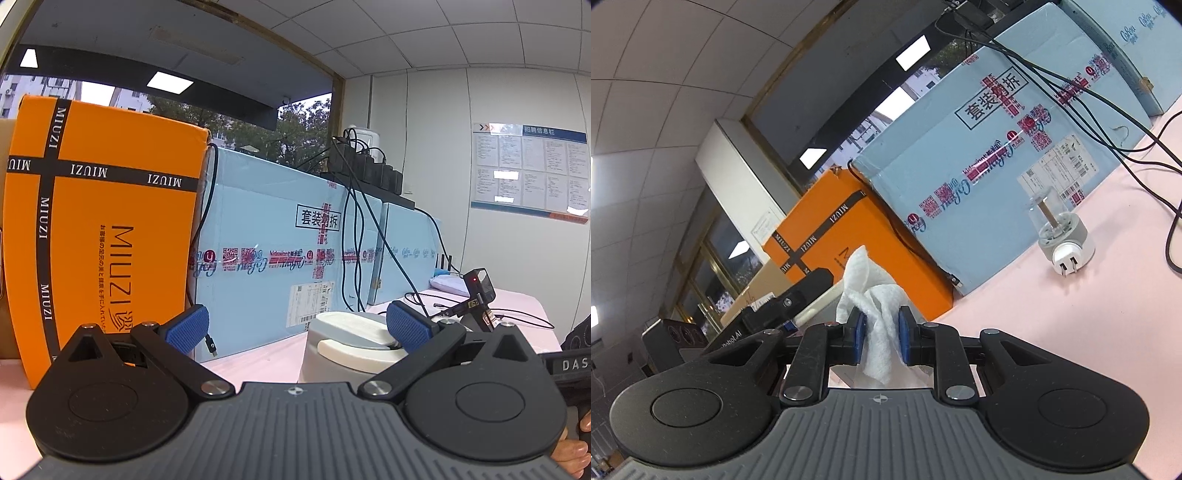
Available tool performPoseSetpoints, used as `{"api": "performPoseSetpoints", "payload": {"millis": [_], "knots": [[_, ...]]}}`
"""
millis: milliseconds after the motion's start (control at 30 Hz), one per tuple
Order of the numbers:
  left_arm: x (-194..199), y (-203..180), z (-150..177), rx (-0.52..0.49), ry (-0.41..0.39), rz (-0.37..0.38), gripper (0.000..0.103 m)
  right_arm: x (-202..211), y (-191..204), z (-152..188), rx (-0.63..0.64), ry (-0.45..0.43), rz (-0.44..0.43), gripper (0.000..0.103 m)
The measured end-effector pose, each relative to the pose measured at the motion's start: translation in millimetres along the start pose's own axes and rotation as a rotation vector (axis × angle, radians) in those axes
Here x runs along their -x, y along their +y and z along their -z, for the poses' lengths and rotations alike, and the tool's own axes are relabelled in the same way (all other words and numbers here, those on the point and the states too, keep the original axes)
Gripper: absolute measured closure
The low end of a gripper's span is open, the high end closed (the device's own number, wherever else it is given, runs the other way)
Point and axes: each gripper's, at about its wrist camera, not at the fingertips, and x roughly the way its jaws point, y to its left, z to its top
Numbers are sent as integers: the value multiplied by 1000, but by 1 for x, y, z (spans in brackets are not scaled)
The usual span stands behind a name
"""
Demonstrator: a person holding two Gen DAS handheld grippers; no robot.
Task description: Clean container
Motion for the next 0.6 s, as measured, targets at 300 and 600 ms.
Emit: {"api": "performPoseSetpoints", "payload": {"millis": [300,600], "knots": [[0,0,0,-1,0,2,0,-6,-15,15,-36,111,118,85],[-2,0,0,-4,0,8,0,3,-15,2,-67,19,57,85]]}}
